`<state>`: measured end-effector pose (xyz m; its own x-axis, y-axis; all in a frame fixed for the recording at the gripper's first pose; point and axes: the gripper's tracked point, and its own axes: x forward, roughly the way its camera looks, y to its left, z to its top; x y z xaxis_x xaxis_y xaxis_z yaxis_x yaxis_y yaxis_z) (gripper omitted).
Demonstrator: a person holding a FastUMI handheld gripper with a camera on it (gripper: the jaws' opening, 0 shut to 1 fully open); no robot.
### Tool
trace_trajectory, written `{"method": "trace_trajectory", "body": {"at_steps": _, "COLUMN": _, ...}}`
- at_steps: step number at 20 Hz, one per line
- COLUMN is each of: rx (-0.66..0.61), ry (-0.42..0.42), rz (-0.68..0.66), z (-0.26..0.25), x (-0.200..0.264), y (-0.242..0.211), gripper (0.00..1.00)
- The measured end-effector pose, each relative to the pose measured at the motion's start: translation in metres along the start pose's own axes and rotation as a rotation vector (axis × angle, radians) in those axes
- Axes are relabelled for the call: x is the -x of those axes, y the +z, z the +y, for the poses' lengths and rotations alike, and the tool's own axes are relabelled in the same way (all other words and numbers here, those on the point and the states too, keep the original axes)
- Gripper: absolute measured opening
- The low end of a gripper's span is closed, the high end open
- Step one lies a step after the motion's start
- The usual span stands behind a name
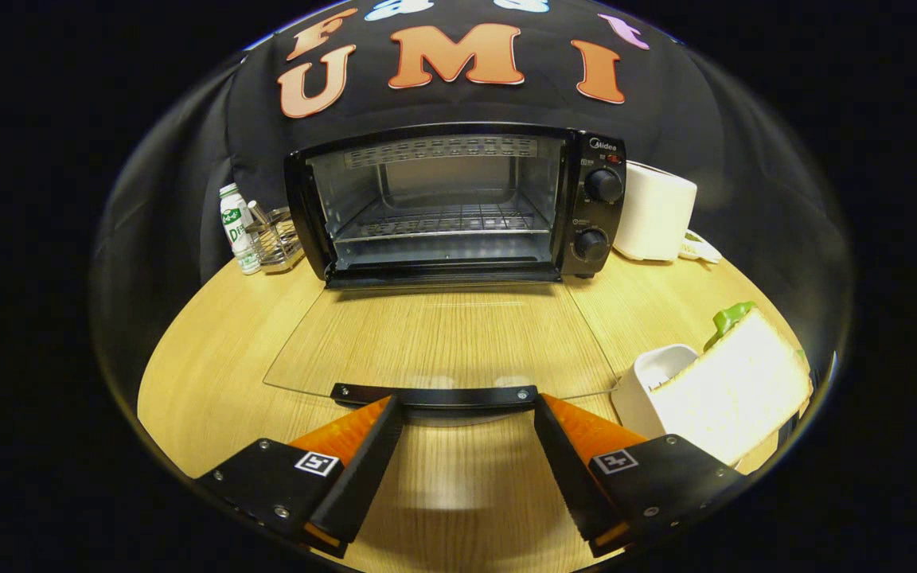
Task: Open the toaster oven, put the food inside, and close the toaster oven door.
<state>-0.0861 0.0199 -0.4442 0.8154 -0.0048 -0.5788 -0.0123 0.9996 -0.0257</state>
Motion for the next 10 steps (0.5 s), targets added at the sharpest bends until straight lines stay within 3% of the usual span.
{"method": "trace_trajectory", "body": {"at_steps": 6, "rx": 0.023, "ry": 0.003, "rz": 0.030, "z": -0.001, "x": 0.001, "y": -0.004, "gripper": 0.99}}
{"method": "trace_trajectory", "body": {"at_steps": 10, "rx": 0.006, "ry": 0.053, "rz": 0.037, "z": -0.002, "x": 0.012, "y": 0.006, "gripper": 1.00}}
